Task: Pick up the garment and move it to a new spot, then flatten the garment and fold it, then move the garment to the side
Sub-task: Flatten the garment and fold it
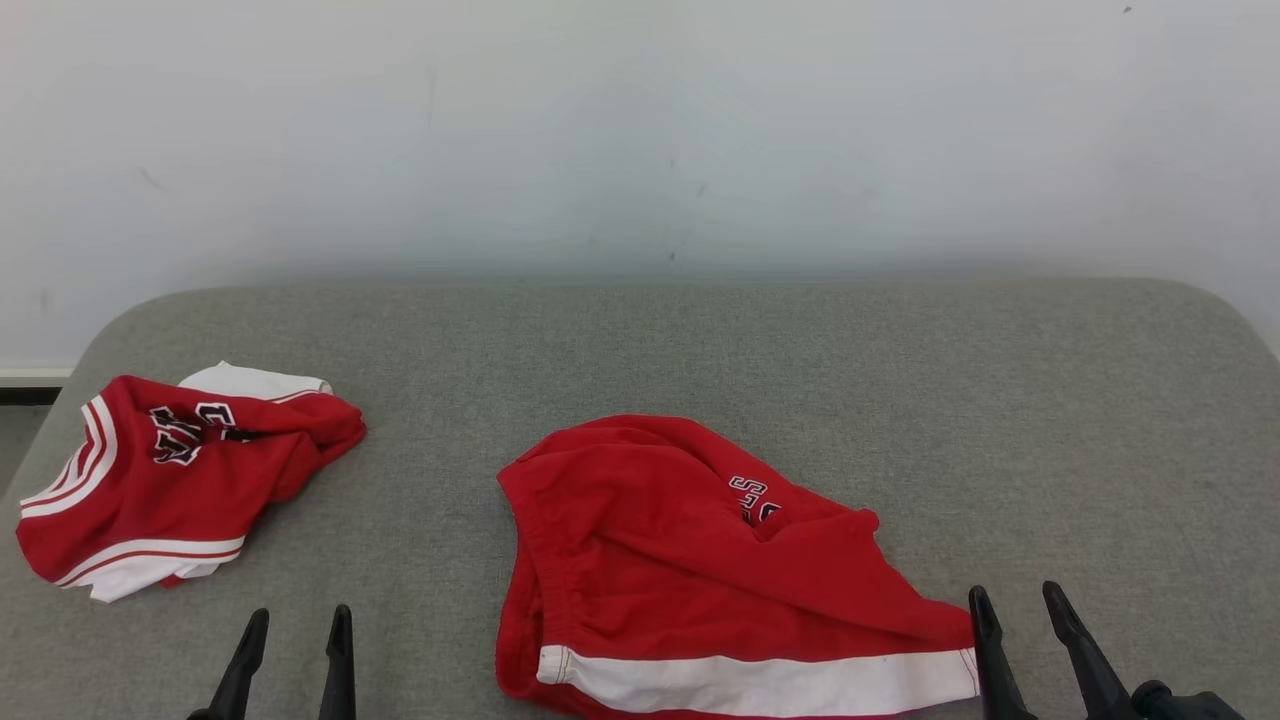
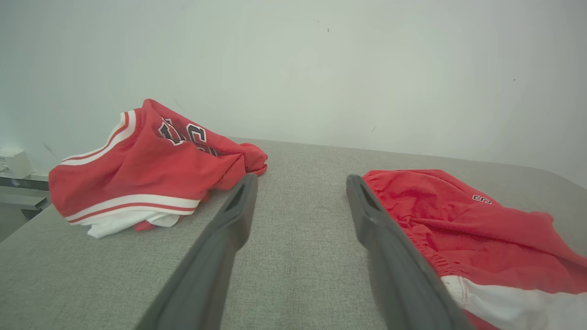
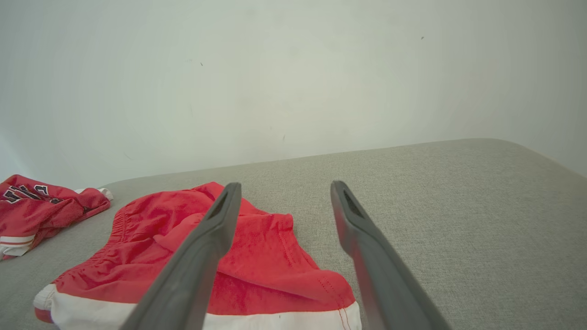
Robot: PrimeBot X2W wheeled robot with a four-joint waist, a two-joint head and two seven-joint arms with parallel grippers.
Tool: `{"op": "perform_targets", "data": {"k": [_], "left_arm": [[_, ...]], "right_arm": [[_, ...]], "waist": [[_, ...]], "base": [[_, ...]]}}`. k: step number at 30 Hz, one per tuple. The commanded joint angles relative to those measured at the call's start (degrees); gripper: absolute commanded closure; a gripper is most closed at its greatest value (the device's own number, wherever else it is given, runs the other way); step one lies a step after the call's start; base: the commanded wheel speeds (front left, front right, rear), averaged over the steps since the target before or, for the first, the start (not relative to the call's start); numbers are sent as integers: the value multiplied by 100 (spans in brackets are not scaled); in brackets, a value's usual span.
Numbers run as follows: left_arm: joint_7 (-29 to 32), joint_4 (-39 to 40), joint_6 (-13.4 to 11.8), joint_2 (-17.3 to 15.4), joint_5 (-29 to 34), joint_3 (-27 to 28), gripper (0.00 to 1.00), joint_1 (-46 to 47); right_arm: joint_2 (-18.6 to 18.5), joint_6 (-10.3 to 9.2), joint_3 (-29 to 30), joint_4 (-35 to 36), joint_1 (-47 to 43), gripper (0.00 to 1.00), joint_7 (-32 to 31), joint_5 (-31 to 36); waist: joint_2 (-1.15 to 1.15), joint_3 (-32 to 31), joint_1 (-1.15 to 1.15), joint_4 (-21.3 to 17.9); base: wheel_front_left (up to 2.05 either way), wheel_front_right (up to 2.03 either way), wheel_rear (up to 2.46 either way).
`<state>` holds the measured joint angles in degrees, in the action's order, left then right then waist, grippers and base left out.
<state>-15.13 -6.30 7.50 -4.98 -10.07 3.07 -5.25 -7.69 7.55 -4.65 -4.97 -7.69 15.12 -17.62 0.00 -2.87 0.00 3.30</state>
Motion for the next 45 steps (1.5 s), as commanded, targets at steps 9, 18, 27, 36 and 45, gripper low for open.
{"op": "perform_targets", "data": {"k": [9, 18, 27, 36, 45], "left_arm": [[-2, -34, -9, -62, -23, -357, 0, 0], [-2, -497, -9, -440, -277, -1919, 0, 433], [-2, -1223, -9, -678, -620, -2805, 0, 1032], [-2, -1748, -9, -769, -922, -3226, 0, 1491], [-2, -1784, -9, -693, -1196, -3529, 100, 1671]], "right_arm": [[-180, -13, 45, -311, 12, 0, 4, 58], [-673, -13, -291, -1290, 402, 0, 4, -105], [-926, -13, -849, -2272, 1015, 0, 4, -434], [-900, -13, -1377, -2857, 1525, 0, 4, -700], [-866, -13, -1596, -2813, 1656, 100, 4, -924]], "waist": [[0, 74, 0, -59], [0, 324, 0, -97], [0, 681, 0, -218], [0, 899, 0, -250], [0, 913, 0, -156]], "base": [[0, 0, 0], [0, 0, 0], [0, 0, 0], [0, 0, 0], [0, 0, 0]]}}
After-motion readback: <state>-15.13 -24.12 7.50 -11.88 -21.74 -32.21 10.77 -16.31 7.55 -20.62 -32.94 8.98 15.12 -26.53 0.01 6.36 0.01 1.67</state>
